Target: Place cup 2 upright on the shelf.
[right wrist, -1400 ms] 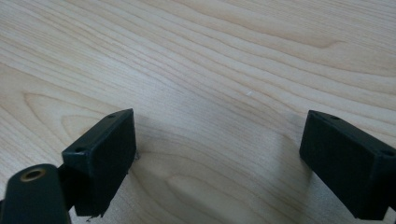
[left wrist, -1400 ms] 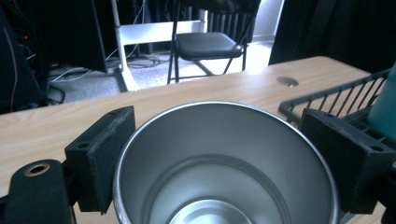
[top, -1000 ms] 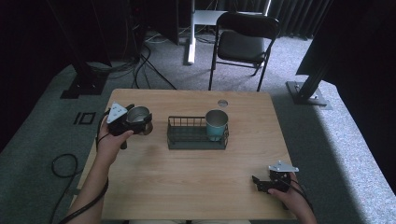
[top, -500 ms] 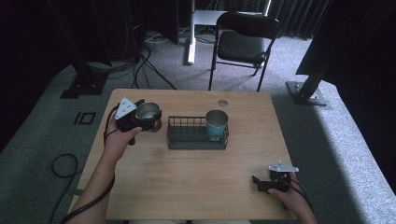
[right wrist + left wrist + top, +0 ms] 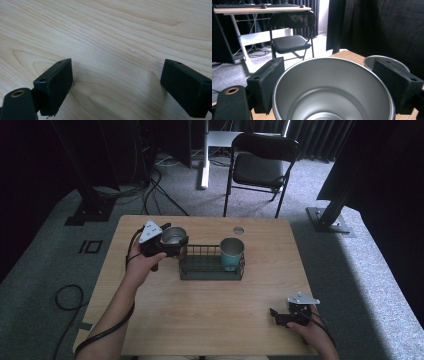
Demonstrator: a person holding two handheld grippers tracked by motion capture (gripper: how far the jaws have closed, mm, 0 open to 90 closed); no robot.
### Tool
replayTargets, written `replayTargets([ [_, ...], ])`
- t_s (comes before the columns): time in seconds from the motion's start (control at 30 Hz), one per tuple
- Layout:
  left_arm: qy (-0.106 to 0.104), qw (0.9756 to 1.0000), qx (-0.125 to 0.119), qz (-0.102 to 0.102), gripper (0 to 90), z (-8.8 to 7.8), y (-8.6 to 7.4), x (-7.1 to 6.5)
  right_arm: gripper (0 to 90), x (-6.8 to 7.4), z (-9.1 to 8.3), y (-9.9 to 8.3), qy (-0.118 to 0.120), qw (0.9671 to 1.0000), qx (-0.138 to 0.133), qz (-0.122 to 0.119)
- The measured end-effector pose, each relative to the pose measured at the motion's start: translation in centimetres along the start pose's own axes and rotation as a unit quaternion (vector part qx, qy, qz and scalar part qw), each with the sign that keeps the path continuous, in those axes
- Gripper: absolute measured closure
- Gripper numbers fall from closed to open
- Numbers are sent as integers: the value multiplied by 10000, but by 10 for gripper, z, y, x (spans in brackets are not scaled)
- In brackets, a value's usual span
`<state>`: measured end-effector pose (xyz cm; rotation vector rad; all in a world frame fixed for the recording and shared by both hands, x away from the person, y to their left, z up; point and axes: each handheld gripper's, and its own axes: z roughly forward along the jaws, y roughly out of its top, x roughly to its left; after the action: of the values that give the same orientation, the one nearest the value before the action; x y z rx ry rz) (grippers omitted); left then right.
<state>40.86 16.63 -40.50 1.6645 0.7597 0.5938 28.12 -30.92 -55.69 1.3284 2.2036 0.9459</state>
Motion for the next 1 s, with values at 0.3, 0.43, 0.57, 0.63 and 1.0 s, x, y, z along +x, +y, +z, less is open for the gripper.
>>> replayTargets([
  [0.3, -169, 9998, 42, 73, 140, 21, 3, -12, 104, 0, 0, 0, 1, 10000, 1, -1],
  [0.43, -247, 9996, 109, 82, 140, 32, 2, -19, 104, 0, 0, 0, 1, 10000, -1, 1],
  [0.57, -267, 9995, 154, 72, 140, 40, 0, -24, 104, 0, 0, 0, -1, 10000, -1, 1],
  [0.63, -282, 9994, 192, 64, 140, 44, -2, -26, 105, 0, 0, 0, -1, 10000, -1, 1],
  [1.0, 83, 9990, 421, -80, 140, 58, -17, -35, 105, 0, 0, 0, -1, 10000, -1, 2],
])
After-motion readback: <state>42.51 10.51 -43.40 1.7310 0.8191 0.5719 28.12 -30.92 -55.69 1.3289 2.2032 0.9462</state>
